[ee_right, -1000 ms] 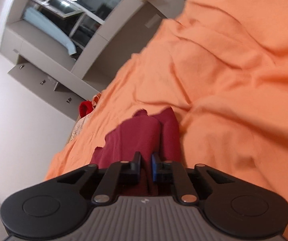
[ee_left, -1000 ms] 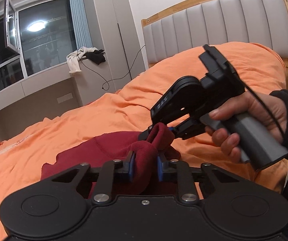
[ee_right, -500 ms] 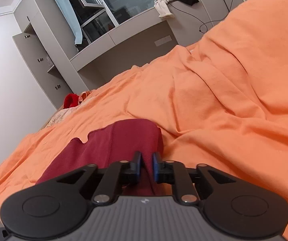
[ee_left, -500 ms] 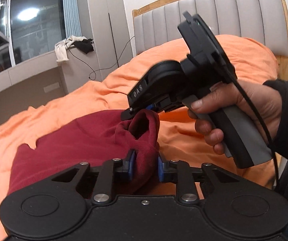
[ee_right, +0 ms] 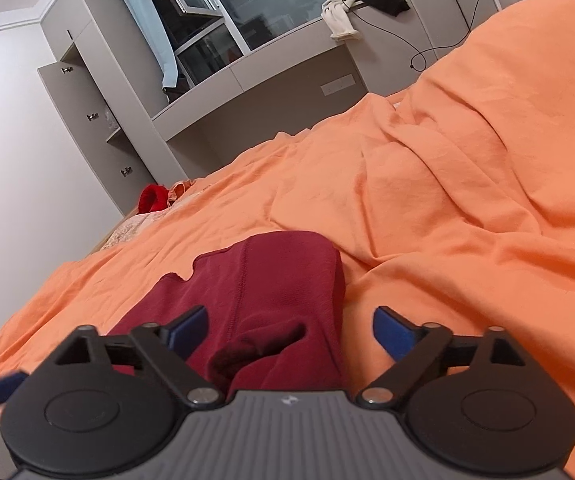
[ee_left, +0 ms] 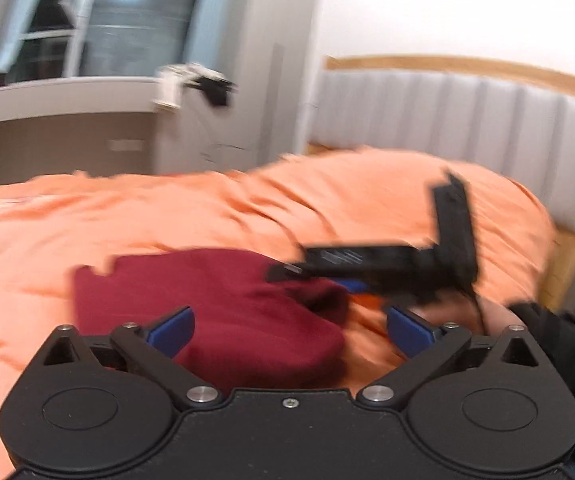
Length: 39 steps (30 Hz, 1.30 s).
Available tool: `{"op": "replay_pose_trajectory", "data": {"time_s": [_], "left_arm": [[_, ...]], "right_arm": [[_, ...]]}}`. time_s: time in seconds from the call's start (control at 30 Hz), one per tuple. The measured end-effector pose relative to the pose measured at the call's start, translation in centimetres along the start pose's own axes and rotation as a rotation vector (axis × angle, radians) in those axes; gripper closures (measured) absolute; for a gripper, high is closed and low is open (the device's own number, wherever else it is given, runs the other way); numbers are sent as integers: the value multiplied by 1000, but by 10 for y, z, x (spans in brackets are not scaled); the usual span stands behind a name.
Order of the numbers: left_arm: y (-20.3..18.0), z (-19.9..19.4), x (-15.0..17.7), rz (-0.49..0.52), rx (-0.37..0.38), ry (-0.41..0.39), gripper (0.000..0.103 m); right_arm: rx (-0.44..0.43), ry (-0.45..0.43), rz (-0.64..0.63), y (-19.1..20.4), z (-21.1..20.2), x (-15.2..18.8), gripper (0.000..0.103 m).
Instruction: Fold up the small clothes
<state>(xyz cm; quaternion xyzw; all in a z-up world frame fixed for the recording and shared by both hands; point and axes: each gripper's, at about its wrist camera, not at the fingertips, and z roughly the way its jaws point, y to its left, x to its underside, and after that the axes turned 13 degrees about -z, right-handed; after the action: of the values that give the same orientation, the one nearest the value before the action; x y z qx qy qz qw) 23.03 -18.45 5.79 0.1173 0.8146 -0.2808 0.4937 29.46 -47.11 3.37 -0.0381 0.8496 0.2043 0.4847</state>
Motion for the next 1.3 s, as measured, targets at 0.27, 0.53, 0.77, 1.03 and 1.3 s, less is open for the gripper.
{"op": "replay_pose_trajectory", "data": {"time_s": [0.27, 0.53, 0.77, 1.03, 1.3], "left_arm": [[67, -11, -18, -231, -197, -24, 1], [119, 9, -10, -376, -161, 73, 1], [129, 24, 18, -358, -128, 91, 0], [127, 20, 25, -339, -140, 70, 0], [128, 14, 28, -318, -135, 63, 0]], "right_arm": [[-37, 37, -90, 23, -8, 4, 0], [18, 134, -253, 40, -11, 19, 0], [18, 142, -245, 35, -4, 39, 0], [29, 112, -276, 39, -5, 44, 0], [-18, 149, -243, 31, -4, 31, 0]]}}
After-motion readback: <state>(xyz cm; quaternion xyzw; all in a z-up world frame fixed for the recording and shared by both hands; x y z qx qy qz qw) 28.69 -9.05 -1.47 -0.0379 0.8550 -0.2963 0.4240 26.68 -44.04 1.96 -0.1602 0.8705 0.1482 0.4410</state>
